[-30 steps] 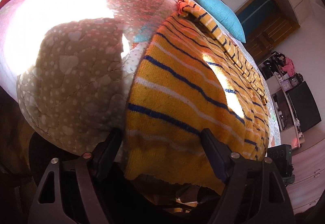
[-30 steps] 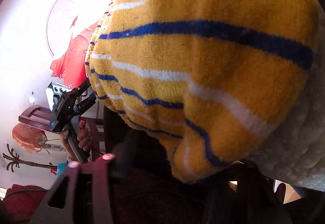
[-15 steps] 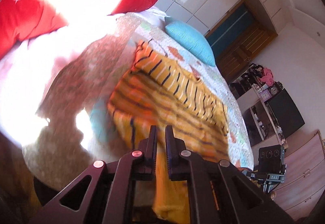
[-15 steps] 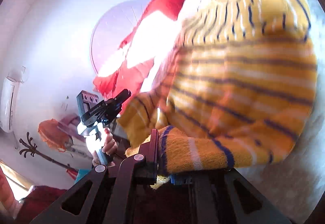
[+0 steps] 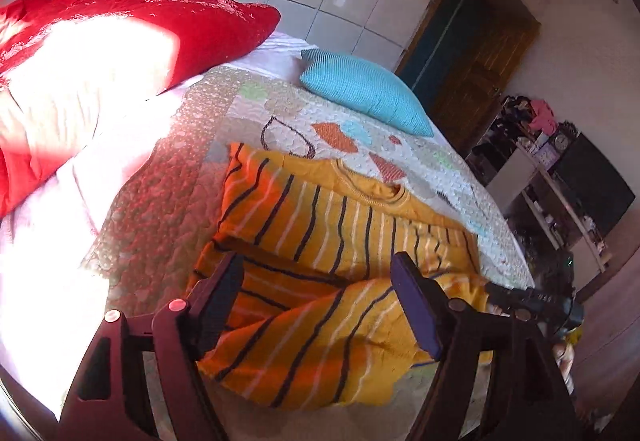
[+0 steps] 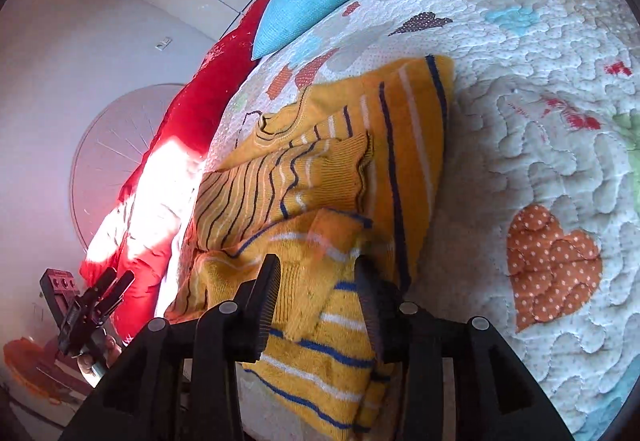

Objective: Fold small clothes

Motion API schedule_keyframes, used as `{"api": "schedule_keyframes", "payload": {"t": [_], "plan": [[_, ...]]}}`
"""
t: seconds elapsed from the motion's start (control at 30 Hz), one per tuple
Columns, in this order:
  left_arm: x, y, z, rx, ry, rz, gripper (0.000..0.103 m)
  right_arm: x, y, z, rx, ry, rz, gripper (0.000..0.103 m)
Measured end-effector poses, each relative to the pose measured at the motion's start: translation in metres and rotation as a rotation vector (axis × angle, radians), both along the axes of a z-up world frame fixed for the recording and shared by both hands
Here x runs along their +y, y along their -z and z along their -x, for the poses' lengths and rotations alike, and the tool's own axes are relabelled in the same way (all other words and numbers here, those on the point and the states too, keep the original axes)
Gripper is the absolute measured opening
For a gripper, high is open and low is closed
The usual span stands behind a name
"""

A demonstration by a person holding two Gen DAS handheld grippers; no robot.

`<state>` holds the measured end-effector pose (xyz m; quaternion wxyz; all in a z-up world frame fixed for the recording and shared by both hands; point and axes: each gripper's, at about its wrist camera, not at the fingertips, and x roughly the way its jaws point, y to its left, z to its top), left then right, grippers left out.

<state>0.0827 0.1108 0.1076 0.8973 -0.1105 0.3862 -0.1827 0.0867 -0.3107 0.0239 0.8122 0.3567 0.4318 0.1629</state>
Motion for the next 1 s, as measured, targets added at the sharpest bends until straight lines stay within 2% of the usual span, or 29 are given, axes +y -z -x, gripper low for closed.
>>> {"api": "schedule_keyframes", "payload": {"t": [0.07, 0.2, 0.33, 0.5, 0.53, 0.57, 0.6, 0.63, 0.7, 0.77, 0.8, 0.87, 0.93, 1.0], "plan": [[-0.006, 0.016, 0.019, 0.001, 0.054, -0.081, 0.075, -0.001, -0.006, 0.015, -0.019, -0.021, 0.066, 0.056], [-0.035, 0.042, 0.057, -0.035, 0.210, -0.274, 0.075, 0.007, -0.011, 0.034, -0.019, -0.033, 0.156, 0.057], [-0.063, 0.065, 0.079, -0.102, 0.367, -0.452, 0.075, 0.007, -0.007, 0.054, -0.001, -0.018, 0.181, 0.057], [-0.091, 0.079, 0.078, -0.194, 0.479, -0.615, 0.075, 0.003, 0.011, 0.063, 0.047, 0.028, 0.154, 0.057], [-0.098, 0.081, 0.077, -0.196, 0.508, -0.636, 0.068, 0.003, 0.014, 0.063, 0.055, 0.031, 0.155, 0.057], [-0.104, 0.082, 0.074, -0.182, 0.543, -0.641, 0.054, 0.004, 0.015, 0.064, 0.058, 0.034, 0.157, 0.057], [-0.109, 0.082, 0.069, -0.153, 0.570, -0.629, 0.007, 0.005, 0.015, 0.065, 0.057, 0.037, 0.161, 0.057], [-0.110, 0.079, 0.062, -0.125, 0.572, -0.604, 0.007, 0.005, 0.013, 0.066, 0.052, 0.037, 0.167, 0.057], [-0.103, 0.060, 0.045, -0.108, 0.544, -0.474, 0.007, 0.006, 0.009, 0.066, 0.038, 0.035, 0.186, 0.057], [-0.089, 0.038, 0.015, -0.079, 0.462, -0.354, 0.007, 0.006, 0.006, 0.064, 0.029, 0.030, 0.210, 0.057], [-0.081, 0.029, -0.003, -0.069, 0.391, -0.318, 0.007, 0.006, 0.005, 0.062, 0.027, 0.029, 0.217, 0.057], [-0.062, 0.018, -0.045, -0.039, 0.239, -0.255, 0.007, 0.005, 0.007, 0.056, 0.029, 0.035, 0.222, 0.057], [-0.044, 0.017, -0.084, -0.007, 0.092, -0.229, 0.007, 0.004, 0.007, 0.050, 0.026, 0.040, 0.218, 0.057], [-0.032, 0.025, -0.111, 0.039, 0.036, -0.214, 0.007, 0.007, 0.002, 0.045, 0.009, 0.035, 0.229, 0.057]]}}
